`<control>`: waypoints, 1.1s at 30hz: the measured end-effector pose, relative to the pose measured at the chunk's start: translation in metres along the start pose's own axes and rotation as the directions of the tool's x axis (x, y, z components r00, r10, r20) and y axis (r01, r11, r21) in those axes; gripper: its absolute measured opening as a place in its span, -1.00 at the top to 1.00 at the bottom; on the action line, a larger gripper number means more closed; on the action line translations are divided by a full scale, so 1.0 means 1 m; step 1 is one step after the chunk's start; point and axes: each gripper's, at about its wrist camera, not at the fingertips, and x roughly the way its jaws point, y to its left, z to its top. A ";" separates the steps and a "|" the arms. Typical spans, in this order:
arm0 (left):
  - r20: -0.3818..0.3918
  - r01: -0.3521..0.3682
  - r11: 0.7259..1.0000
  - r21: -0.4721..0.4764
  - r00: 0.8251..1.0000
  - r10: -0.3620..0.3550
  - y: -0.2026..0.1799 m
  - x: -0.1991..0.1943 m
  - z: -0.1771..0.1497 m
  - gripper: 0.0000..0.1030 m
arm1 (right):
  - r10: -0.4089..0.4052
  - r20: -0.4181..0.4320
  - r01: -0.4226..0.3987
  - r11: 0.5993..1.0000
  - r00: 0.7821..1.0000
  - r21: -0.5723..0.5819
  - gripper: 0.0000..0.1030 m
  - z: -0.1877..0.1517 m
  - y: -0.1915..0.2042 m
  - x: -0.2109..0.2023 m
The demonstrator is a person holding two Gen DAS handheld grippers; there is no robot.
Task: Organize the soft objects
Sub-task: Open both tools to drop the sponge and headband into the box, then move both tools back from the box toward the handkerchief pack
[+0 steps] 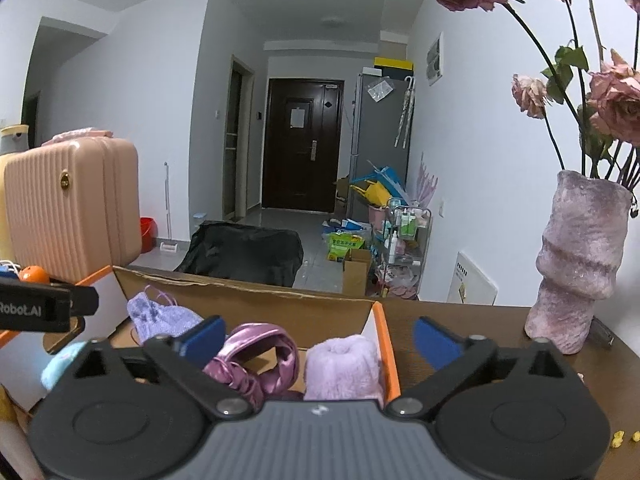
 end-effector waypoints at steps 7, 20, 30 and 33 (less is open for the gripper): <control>-0.005 -0.004 1.000 -0.004 1.000 0.004 -0.001 0.003 0.001 -1.00 | 0.000 -0.016 0.000 1.000 1.000 0.024 -1.00 0.000 -0.004 0.002; 0.000 -0.013 1.000 -0.002 1.000 0.013 0.000 0.001 -0.001 -1.00 | -0.008 -0.010 0.008 1.000 1.000 0.030 -1.00 0.000 -0.003 -0.001; 0.017 -0.021 1.000 -0.008 1.000 0.022 0.001 -0.010 -0.003 -1.00 | -0.016 0.003 0.016 0.999 1.000 0.036 -1.00 -0.002 -0.004 -0.016; 0.018 -0.021 1.000 -0.012 1.000 0.021 0.002 -0.014 -0.006 -1.00 | -0.020 0.006 0.020 0.999 1.000 0.038 -1.00 -0.004 -0.003 -0.022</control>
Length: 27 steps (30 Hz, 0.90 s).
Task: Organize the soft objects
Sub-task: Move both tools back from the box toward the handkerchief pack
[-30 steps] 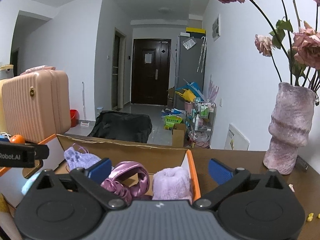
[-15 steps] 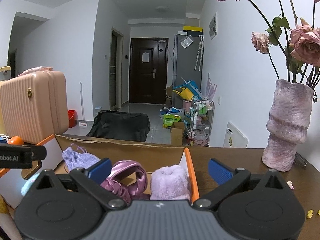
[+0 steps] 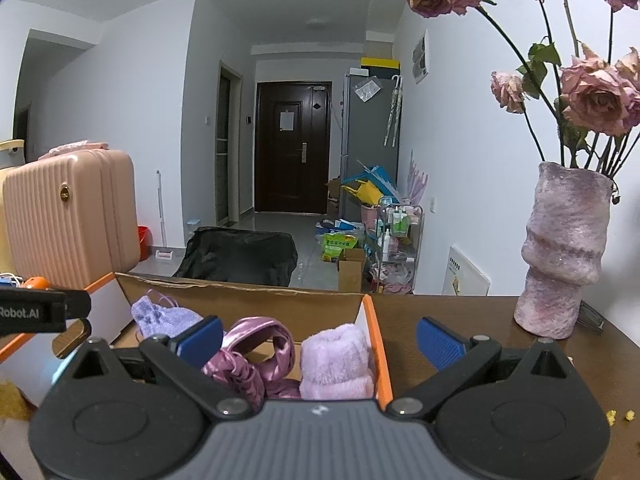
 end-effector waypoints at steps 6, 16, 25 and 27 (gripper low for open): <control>0.010 -0.002 1.000 -0.001 1.000 0.002 0.003 -0.015 -0.006 -1.00 | -0.004 0.005 0.004 1.000 1.000 0.006 -1.00 -0.005 0.000 -0.016; 0.025 0.002 1.000 -0.002 1.000 -0.002 0.010 -0.044 -0.019 -1.00 | -0.012 0.010 0.012 1.000 1.000 0.012 -1.00 -0.017 0.002 -0.051; 0.030 0.004 1.000 0.005 1.000 -0.004 0.019 -0.075 -0.034 -1.00 | -0.021 0.007 0.021 1.000 1.000 0.010 -1.00 -0.031 0.004 -0.084; 0.032 0.004 1.000 0.005 0.999 -0.004 0.021 -0.082 -0.038 -1.00 | -0.020 0.011 0.020 1.000 1.000 0.013 -1.00 -0.034 0.005 -0.092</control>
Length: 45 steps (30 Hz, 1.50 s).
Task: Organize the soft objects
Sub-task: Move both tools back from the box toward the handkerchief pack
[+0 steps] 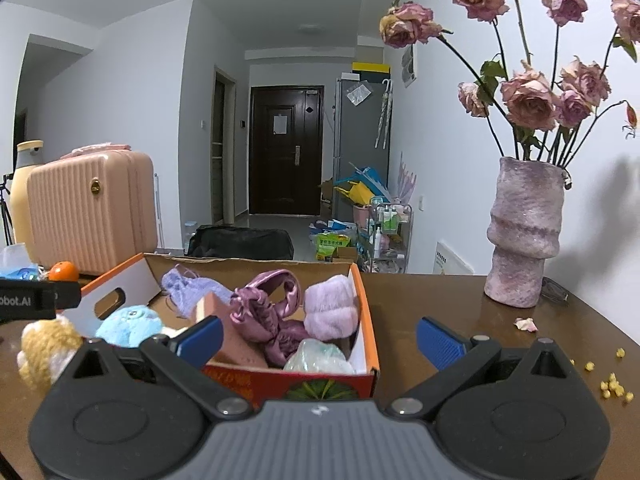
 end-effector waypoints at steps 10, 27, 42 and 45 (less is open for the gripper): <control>0.005 0.010 1.000 0.005 1.000 -0.010 0.008 -0.032 -0.015 -1.00 | -0.007 0.019 0.007 1.000 1.000 -0.010 -1.00 -0.012 0.004 -0.040; -0.029 0.045 0.999 0.018 0.999 -0.044 0.024 -0.074 -0.046 -1.00 | -0.026 -0.010 0.026 1.000 1.000 0.006 -1.00 -0.041 0.005 -0.088; -0.069 0.081 0.996 0.022 0.994 -0.079 0.034 -0.090 -0.064 -1.00 | -0.034 -0.081 0.033 0.999 0.996 -0.016 -1.00 -0.058 0.009 -0.091; -0.077 0.087 0.996 0.018 0.993 -0.085 0.035 -0.089 -0.064 -1.00 | -0.028 -0.112 0.027 1.000 0.993 -0.006 -1.00 -0.059 0.006 -0.084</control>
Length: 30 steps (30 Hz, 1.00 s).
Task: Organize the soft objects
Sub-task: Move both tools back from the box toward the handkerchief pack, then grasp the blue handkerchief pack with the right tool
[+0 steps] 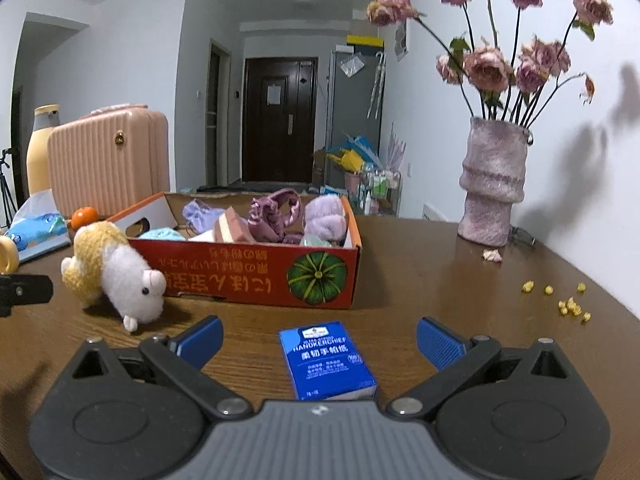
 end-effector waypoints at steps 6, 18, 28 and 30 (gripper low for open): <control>-0.011 0.000 1.000 0.007 1.000 0.000 -0.002 0.004 0.000 -1.00 | 0.000 -0.053 -0.002 1.000 0.999 -0.027 -1.00 -0.002 -0.003 0.016; -0.043 -0.006 1.000 0.027 0.999 0.007 -0.008 0.017 -0.001 -1.00 | 0.031 -0.171 -0.042 0.997 0.985 -0.062 -1.00 -0.004 -0.016 0.054; -0.085 -0.013 1.000 0.024 0.996 0.015 -0.009 0.036 0.000 -1.00 | 0.073 -0.232 -0.091 0.993 0.970 -0.070 -0.82 -0.003 -0.021 0.077; -0.088 -0.017 0.999 0.028 0.996 0.019 -0.010 0.039 0.001 -1.00 | 0.077 -0.246 -0.096 0.993 0.966 -0.067 -0.69 -0.003 -0.021 0.080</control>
